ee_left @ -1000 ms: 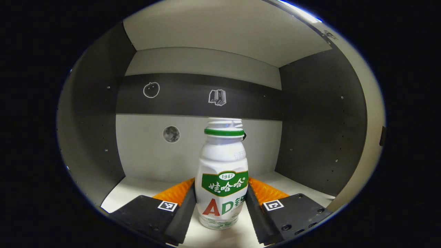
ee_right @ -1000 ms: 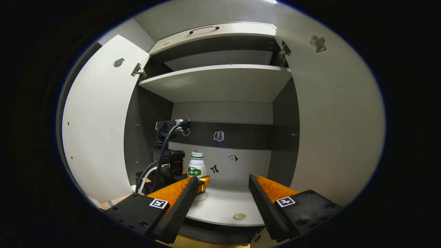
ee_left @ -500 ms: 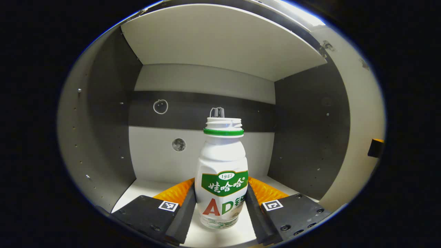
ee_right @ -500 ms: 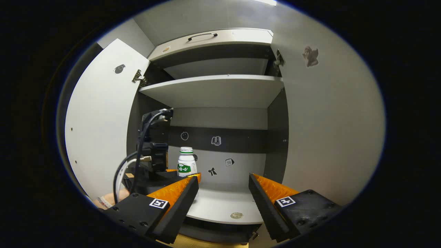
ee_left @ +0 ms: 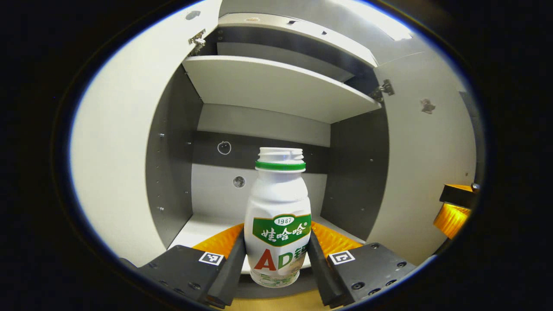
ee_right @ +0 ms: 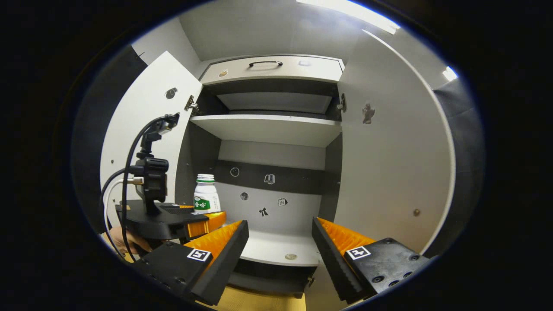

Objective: Grasp the bottle in the cabinet with the left hand and place it on the coaster, then close the right door with the right hand and the left door with the left hand.

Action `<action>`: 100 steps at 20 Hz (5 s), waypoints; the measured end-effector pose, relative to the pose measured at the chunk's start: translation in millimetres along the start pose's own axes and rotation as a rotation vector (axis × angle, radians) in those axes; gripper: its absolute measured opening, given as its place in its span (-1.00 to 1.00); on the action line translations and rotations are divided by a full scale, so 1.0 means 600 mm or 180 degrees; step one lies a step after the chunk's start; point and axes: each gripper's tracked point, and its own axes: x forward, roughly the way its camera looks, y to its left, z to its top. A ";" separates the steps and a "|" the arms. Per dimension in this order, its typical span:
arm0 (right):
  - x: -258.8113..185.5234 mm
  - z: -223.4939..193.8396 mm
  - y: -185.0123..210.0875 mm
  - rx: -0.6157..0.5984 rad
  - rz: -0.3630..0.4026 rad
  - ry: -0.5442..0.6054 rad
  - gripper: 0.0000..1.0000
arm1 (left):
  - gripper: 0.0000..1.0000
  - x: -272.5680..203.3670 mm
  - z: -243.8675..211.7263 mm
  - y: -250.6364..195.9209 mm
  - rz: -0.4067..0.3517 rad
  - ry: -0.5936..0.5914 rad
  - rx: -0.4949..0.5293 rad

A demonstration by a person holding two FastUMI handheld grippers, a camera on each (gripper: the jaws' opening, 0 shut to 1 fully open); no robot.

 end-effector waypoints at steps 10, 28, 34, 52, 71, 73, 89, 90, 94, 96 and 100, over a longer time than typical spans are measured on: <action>-0.123 -0.051 -0.031 -0.0180 -0.0459 0.0192 0.95 | 0.48 -0.198 -0.158 -0.039 -0.0114 0.0219 -0.0003; -0.190 -0.361 -0.045 -0.0174 -0.0135 0.0762 0.96 | 0.48 -0.316 -0.544 -0.084 0.0298 0.0225 0.0182; -0.211 -0.394 -0.042 -0.0210 -0.0088 0.0803 0.96 | 0.48 -0.314 -0.589 -0.087 0.0317 0.0241 0.0245; -0.191 -0.429 -0.033 -0.0268 -0.0007 0.0876 0.95 | 0.84 -0.301 -0.640 -0.085 0.0361 0.0359 0.0161; -0.190 -0.081 -0.141 0.0074 -0.0587 0.0367 0.95 | 0.91 -0.278 -0.193 -0.118 -0.0004 -0.0067 0.0367; -0.202 -0.038 -0.184 0.0082 -0.0845 0.0313 0.94 | 0.92 -0.305 -0.159 -0.120 -0.0048 0.0013 0.0263; -0.143 0.007 -0.370 0.0398 -0.0872 0.0144 0.95 | 0.92 -0.425 -0.026 -0.018 0.0973 0.0056 0.0160; -0.133 0.004 -0.370 0.0399 -0.0776 0.0151 0.94 | 0.92 -0.427 -0.020 -0.014 0.1084 0.0028 0.0170; -0.109 -0.020 -0.337 0.0550 -0.0264 0.0279 0.95 | 0.91 -0.440 -0.014 -0.013 0.1457 0.0013 0.0292; -0.095 -0.041 -0.330 0.0439 -0.0095 0.0348 0.95 | 0.92 -0.441 -0.015 -0.023 0.1541 0.0028 0.0271; -0.085 -0.047 -0.292 0.0639 0.0253 0.0453 0.94 | 0.92 -0.453 -0.028 -0.026 0.1703 0.0068 0.0186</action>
